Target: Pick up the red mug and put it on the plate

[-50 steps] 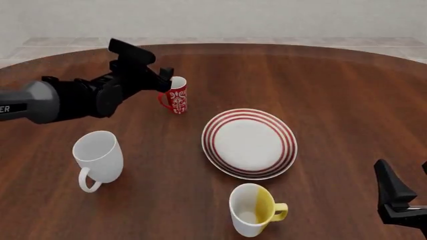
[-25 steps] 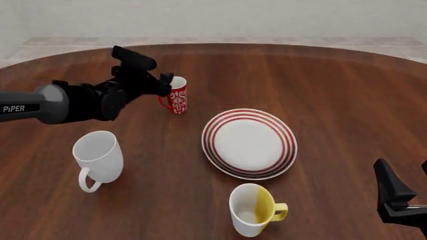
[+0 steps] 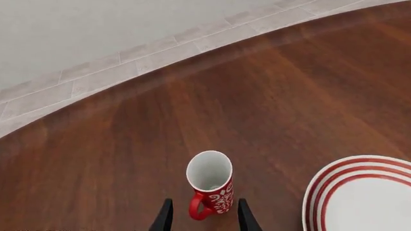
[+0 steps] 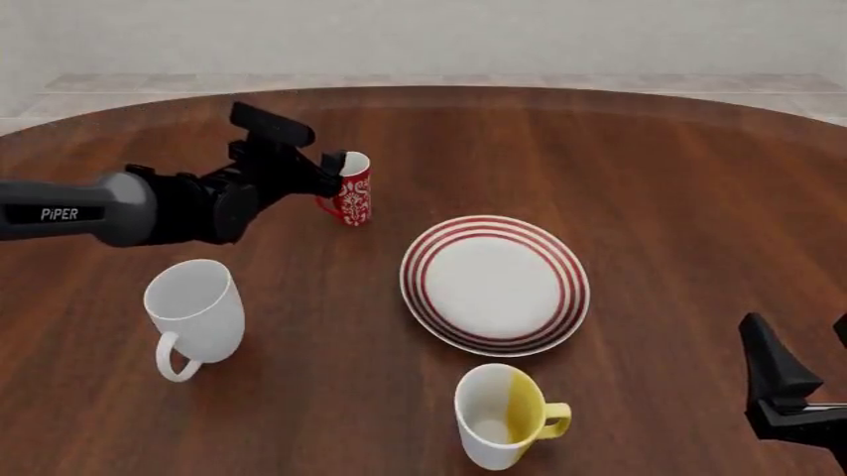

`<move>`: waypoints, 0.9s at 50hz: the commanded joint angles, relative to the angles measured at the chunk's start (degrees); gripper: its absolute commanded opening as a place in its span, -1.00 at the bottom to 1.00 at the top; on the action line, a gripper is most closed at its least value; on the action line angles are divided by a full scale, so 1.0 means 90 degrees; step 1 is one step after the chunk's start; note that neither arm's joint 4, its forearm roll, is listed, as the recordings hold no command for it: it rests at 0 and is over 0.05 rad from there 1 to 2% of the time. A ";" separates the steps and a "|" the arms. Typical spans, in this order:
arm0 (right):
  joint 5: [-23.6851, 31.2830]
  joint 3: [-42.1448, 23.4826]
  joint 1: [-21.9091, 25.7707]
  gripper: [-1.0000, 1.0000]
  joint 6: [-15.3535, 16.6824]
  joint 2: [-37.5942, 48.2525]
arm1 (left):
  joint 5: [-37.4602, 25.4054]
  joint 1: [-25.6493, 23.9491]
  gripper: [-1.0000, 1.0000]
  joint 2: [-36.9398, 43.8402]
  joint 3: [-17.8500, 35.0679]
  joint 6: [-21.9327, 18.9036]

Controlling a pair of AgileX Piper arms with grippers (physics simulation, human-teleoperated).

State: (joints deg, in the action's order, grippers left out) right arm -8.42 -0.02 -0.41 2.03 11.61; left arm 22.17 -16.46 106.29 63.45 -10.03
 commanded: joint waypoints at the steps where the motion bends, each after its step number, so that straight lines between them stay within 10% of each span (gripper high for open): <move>1: -0.0084 -0.0004 0.0009 1.00 0.0015 0.0110 | 0.0080 0.0043 1.00 0.0210 0.0081 0.0018; 45: -0.0127 -0.0001 0.0019 1.00 0.0099 0.0193 | 0.0231 0.0279 1.00 0.0605 0.0256 0.0067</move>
State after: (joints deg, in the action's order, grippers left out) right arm -9.82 -0.03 -0.22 2.80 13.58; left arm 23.93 -14.31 111.17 65.58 -9.37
